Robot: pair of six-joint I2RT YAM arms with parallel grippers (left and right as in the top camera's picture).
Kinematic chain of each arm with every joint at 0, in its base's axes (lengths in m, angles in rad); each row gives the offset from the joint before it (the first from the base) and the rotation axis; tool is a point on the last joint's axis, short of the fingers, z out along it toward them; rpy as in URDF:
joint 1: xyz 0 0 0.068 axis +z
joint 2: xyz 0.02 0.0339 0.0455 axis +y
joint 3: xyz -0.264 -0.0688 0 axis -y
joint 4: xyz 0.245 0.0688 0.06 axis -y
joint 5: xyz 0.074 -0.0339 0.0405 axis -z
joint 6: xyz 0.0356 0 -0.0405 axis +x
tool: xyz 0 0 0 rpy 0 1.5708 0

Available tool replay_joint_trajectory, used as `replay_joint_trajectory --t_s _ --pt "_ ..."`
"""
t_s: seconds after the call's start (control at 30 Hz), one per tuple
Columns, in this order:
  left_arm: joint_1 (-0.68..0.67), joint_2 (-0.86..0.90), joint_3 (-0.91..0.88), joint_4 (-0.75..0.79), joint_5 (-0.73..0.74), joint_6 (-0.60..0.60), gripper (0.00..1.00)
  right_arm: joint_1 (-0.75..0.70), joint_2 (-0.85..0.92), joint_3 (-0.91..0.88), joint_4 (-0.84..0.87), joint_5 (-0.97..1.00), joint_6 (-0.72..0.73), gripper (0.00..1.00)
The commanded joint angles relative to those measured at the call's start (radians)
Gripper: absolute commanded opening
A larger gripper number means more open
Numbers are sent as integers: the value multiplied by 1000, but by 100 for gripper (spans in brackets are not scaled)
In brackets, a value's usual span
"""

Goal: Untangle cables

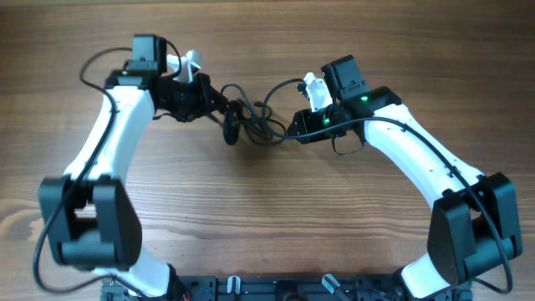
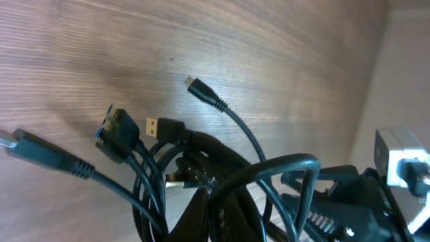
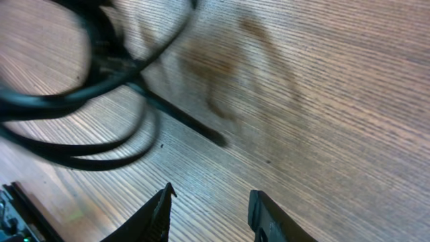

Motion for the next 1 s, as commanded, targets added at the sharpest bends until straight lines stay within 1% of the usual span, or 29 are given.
replay_joint_trajectory --t_s 0.0,0.1,0.13,0.23,0.3,0.37,0.43,0.47,0.5,0.53,0.63,0.7,0.77,0.9,0.97 --pt "-50 -73 111 -134 -164 -2 4 -5 -7 3 -1 17 -39 42" --pt "-80 -73 148 -223 -179 -13 4 -5 -7 3 -2 -29 -41 48" --pt "-89 -73 149 -239 -179 -30 4 -5 -8 3 -1 -100 -47 51" --pt "-92 -71 149 -260 -184 -74 4 -5 -8 3 -2 -411 -139 54" --pt "-91 -70 148 -265 -243 -135 4 -5 -7 3 3 -524 -155 55" --pt "-92 -70 148 -268 -319 -214 4 -5 -7 3 -2 -522 -155 57" --pt "-95 -70 148 -267 -328 -243 4 -5 -7 3 -32 -486 -183 59" --pt "-95 -70 148 -265 -378 -271 4 -8 -7 3 -70 -373 -194 63" --pt "-95 -70 148 -268 -426 -299 4 -11 -7 3 -81 -317 -186 64" --pt "-97 -70 146 -273 -534 -345 4 -29 -8 3 -96 -230 -150 64" --pt "-101 -70 131 -274 -639 -410 4 -64 -13 12 -103 -306 -115 64" --pt "-101 -70 115 -269 -644 -438 4 -89 -25 21 -108 -415 -125 64" --pt "-101 -70 100 -262 -603 -452 4 -92 -39 23 -107 -431 -150 64" --pt "-103 -70 95 -259 -427 -451 4 -76 -42 22 -106 -434 -172 65" --pt "-104 -70 95 -259 -365 -451 4 -55 -42 22 -106 -434 -171 69"
